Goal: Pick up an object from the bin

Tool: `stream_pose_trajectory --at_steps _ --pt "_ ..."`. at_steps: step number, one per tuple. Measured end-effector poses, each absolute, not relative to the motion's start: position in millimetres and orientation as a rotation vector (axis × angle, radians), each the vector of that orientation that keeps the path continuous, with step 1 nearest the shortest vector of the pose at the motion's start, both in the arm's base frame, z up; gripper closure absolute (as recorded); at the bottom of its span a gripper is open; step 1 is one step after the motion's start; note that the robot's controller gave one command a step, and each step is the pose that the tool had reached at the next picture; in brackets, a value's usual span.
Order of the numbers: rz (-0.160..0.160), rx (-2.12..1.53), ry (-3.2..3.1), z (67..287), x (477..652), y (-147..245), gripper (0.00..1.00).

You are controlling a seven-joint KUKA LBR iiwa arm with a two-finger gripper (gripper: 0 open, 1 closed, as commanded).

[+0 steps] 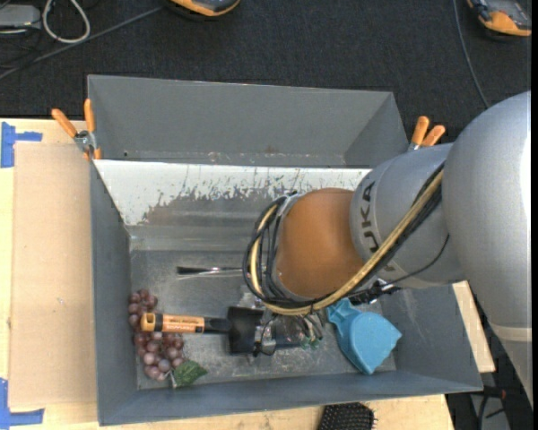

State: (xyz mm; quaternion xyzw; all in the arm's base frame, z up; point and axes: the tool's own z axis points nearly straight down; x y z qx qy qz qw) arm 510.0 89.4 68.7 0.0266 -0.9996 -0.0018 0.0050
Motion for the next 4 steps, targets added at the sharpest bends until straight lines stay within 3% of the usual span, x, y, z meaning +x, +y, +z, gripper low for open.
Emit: stream_pose_trajectory --at_steps 1,2,3,4 --pt "-0.006 0.091 -3.128 188 506.9 94 1.00" --pt "-0.006 0.091 -3.128 188 506.9 95 1.00" --pt "-0.007 0.250 -3.122 135 507.3 97 1.00" --pt "-0.007 0.087 -3.133 68 498.4 76 1.00"
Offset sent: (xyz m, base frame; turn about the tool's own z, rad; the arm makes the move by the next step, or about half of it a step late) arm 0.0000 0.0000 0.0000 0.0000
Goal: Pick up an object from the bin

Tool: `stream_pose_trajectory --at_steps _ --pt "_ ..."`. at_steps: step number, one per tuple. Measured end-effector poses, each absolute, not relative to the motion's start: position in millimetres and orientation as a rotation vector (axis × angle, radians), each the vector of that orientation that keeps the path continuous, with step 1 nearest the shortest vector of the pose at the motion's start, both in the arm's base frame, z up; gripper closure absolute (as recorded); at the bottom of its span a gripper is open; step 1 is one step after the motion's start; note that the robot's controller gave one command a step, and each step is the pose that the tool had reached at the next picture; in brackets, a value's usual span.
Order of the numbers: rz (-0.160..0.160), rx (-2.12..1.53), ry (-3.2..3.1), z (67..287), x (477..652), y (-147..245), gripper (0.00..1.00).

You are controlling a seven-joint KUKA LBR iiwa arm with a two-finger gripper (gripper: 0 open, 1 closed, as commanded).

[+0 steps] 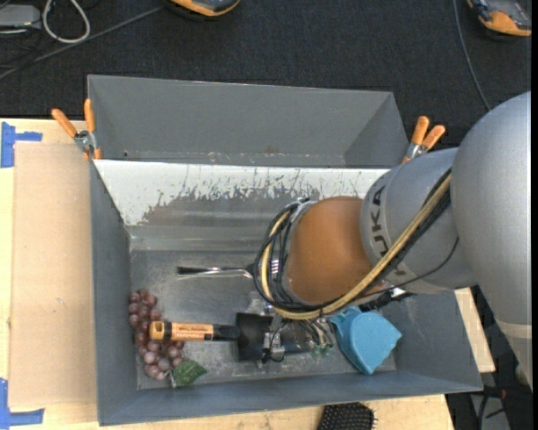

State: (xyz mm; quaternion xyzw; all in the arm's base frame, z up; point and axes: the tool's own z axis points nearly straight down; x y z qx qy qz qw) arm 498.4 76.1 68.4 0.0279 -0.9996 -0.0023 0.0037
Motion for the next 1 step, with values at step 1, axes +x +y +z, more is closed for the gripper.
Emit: stream_pose_trajectory --at_steps 1 --pt "-0.007 0.086 -3.133 68.4 498.4 76.0 1.00"
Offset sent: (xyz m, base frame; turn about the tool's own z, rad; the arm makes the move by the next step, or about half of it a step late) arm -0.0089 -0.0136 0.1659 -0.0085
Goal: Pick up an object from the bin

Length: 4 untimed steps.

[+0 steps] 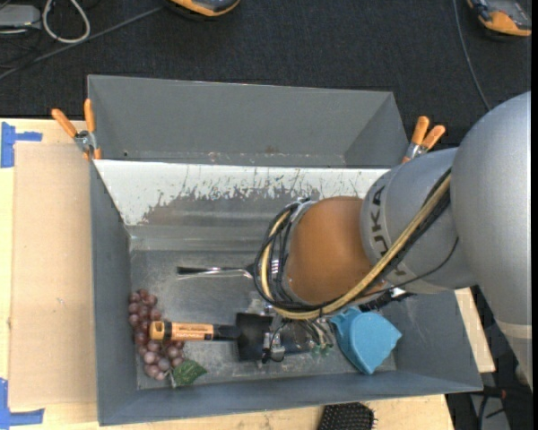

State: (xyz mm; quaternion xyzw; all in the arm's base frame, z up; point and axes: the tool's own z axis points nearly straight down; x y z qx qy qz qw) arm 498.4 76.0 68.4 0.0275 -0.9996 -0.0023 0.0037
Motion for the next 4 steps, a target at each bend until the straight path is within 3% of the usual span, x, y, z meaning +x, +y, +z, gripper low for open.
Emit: stream_pose_trajectory --at_steps 1,2,3,4 --pt "-0.006 0.092 -3.127 129 493.3 71 1.00" --pt "-0.006 0.053 -3.122 167 495.2 83 1.00" --pt "-0.006 0.051 -3.122 167 495.2 83 1.00" --pt "-0.006 -0.094 -3.122 100 494.4 83 1.00"
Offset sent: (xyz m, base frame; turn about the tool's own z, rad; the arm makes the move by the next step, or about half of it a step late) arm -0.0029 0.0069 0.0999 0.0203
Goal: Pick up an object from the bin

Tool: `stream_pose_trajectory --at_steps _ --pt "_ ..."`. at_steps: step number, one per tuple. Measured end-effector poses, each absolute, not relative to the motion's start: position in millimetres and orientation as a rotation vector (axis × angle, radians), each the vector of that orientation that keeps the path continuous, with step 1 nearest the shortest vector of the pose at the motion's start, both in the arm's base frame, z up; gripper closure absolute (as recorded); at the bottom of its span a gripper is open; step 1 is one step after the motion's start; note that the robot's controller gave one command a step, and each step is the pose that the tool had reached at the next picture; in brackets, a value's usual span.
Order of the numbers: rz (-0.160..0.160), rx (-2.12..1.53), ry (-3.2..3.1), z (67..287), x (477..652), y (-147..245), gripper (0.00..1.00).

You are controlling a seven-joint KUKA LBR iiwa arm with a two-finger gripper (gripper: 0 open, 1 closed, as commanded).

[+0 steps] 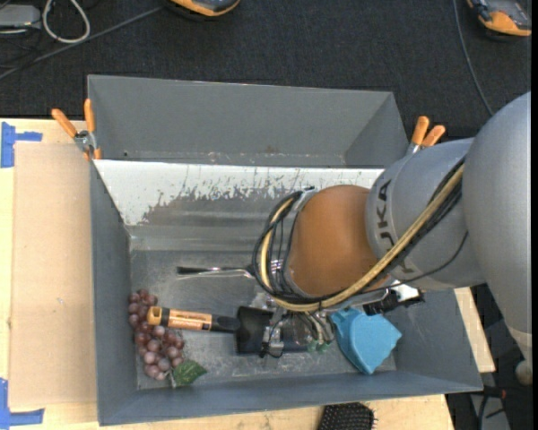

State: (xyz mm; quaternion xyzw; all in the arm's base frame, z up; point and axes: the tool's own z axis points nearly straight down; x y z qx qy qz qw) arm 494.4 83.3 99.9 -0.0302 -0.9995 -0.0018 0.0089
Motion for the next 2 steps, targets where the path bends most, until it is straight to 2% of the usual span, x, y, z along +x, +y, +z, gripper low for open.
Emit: stream_pose_trajectory --at_steps 1,2 --pt "-0.007 0.053 -3.128 75 508.8 77 1.00" --pt "-0.004 -0.045 -3.113 128 493.6 76 1.00"
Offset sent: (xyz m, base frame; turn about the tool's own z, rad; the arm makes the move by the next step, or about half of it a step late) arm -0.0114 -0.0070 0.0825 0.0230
